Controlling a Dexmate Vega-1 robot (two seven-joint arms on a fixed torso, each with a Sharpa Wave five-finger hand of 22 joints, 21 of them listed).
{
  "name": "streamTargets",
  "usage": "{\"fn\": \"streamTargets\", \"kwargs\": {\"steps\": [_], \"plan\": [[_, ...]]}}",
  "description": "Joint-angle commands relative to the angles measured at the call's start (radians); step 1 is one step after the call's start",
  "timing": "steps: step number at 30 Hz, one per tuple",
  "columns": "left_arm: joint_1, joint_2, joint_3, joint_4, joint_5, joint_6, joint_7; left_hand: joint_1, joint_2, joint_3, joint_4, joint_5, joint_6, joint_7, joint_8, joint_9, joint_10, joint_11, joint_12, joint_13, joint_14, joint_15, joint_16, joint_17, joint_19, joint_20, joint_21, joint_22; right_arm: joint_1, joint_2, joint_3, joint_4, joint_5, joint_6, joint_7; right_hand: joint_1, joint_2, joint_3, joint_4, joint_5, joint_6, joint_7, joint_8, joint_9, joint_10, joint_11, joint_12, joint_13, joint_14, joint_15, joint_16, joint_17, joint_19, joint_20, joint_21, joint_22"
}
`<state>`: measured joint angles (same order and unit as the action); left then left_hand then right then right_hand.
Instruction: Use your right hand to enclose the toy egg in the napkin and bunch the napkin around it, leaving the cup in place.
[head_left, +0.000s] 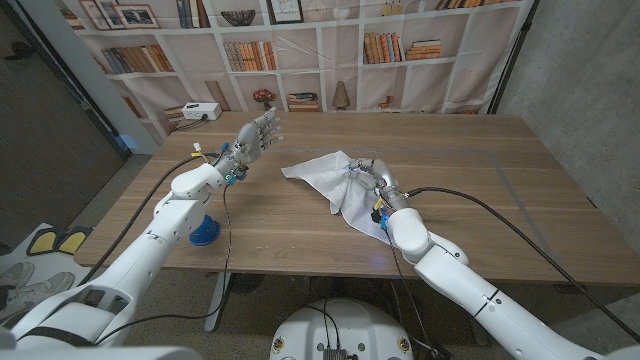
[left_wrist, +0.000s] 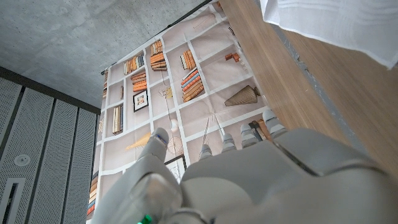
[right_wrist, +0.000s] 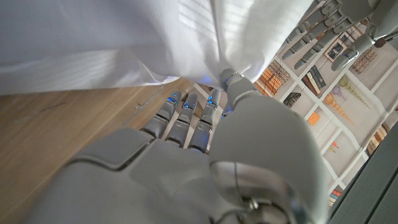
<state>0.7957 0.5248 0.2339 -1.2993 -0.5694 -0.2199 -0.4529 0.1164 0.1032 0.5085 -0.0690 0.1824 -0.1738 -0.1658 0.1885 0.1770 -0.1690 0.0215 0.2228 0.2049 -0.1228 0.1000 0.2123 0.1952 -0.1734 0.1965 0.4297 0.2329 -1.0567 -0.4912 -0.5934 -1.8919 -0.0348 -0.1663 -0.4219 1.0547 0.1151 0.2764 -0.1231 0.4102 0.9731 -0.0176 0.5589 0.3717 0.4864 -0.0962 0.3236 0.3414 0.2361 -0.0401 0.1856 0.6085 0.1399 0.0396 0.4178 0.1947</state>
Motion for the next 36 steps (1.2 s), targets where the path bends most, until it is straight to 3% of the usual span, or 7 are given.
{"fn": "streamTargets", "kwargs": {"steps": [1,2,6,14,21,27,36], "plan": [[-0.005,-0.008,0.008,-0.007,0.000,0.003,-0.001,0.009,-0.002,0.008,-0.001,-0.003,-0.028,0.000,-0.002,0.001,-0.041,0.001,0.003,0.003,0.005,0.002,0.003,0.003,-0.044,0.008,0.008,-0.001,0.010,-0.083,-0.056,-0.119,-0.235,-0.157,-0.038,-0.038,0.012,-0.014,0.024,0.002,0.021,0.024,0.031,0.024,-0.049,0.004,-0.020,0.003,-0.092,-0.098,-0.014,-0.014,-0.084,0.031,-0.032,0.000],[-0.005,-0.008,0.008,-0.009,0.002,0.003,0.000,0.009,-0.002,0.008,-0.001,-0.003,-0.028,0.000,-0.002,0.001,-0.041,0.001,0.003,0.003,0.005,0.002,0.003,0.003,-0.044,0.008,0.008,-0.001,0.008,-0.079,-0.054,-0.120,-0.236,-0.162,-0.041,-0.039,0.010,-0.016,0.022,0.004,0.020,0.017,0.035,0.019,-0.082,0.000,-0.038,-0.001,-0.141,-0.086,-0.015,-0.024,-0.127,0.048,-0.050,-0.001],[0.001,-0.007,0.007,-0.018,0.001,0.005,0.004,0.008,-0.003,0.008,-0.002,-0.004,-0.028,0.000,-0.002,0.001,-0.041,0.001,0.003,0.003,0.006,0.002,0.002,0.002,-0.044,0.008,0.008,-0.001,0.009,-0.067,-0.041,-0.110,-0.223,-0.165,-0.048,-0.044,0.007,-0.019,0.022,0.005,0.017,0.015,0.041,0.019,-0.108,0.004,-0.055,-0.006,-0.177,-0.075,-0.012,-0.035,-0.136,0.051,-0.056,-0.002],[0.023,0.000,0.000,-0.047,0.001,0.007,0.020,0.008,-0.004,0.008,-0.002,-0.004,-0.028,-0.001,-0.002,0.001,-0.042,0.001,0.003,0.003,0.008,0.002,0.002,0.002,-0.042,0.010,0.008,-0.001,0.096,-0.048,-0.042,-0.049,-0.161,-0.232,0.062,-0.042,0.012,-0.014,0.019,0.011,0.021,0.018,0.046,0.003,-0.084,0.020,-0.055,-0.013,-0.109,-0.057,0.022,-0.050,-0.100,0.060,-0.045,-0.003],[0.052,0.011,-0.013,-0.079,-0.001,0.015,0.043,0.009,-0.004,0.009,-0.003,-0.004,-0.029,-0.001,-0.002,0.001,-0.043,-0.002,0.003,0.003,0.010,0.001,0.001,0.002,-0.038,0.011,0.010,-0.001,0.182,-0.014,-0.033,0.062,-0.034,-0.250,0.181,-0.025,0.009,-0.002,0.003,0.020,0.034,0.044,0.051,-0.014,-0.062,0.043,-0.050,-0.019,-0.089,-0.032,0.021,-0.065,-0.098,0.098,-0.047,-0.004],[0.067,0.017,-0.020,-0.097,-0.001,0.023,0.058,0.009,-0.005,0.009,-0.004,-0.004,-0.029,-0.001,-0.002,0.001,-0.043,0.000,0.003,0.003,0.012,0.000,0.001,0.002,-0.034,0.012,0.011,-0.002,0.226,0.015,-0.047,0.132,-0.020,-0.248,0.164,-0.020,0.011,0.005,-0.002,0.024,0.030,0.055,0.049,-0.023,-0.066,0.050,-0.054,-0.022,-0.088,-0.030,0.018,-0.070,-0.109,0.100,-0.053,-0.004],[0.063,0.014,-0.016,-0.098,0.005,0.029,0.069,0.010,-0.005,0.010,-0.004,-0.004,-0.029,0.000,-0.002,0.001,-0.043,0.001,0.002,0.003,0.012,0.002,-0.001,0.001,-0.033,0.014,0.012,-0.002,0.274,0.067,-0.035,0.240,-0.010,-0.164,0.092,-0.023,0.013,0.010,-0.001,0.026,0.026,0.054,0.050,-0.032,-0.060,0.049,-0.053,-0.026,-0.062,-0.047,0.025,-0.076,-0.093,0.093,-0.049,-0.004]]}}
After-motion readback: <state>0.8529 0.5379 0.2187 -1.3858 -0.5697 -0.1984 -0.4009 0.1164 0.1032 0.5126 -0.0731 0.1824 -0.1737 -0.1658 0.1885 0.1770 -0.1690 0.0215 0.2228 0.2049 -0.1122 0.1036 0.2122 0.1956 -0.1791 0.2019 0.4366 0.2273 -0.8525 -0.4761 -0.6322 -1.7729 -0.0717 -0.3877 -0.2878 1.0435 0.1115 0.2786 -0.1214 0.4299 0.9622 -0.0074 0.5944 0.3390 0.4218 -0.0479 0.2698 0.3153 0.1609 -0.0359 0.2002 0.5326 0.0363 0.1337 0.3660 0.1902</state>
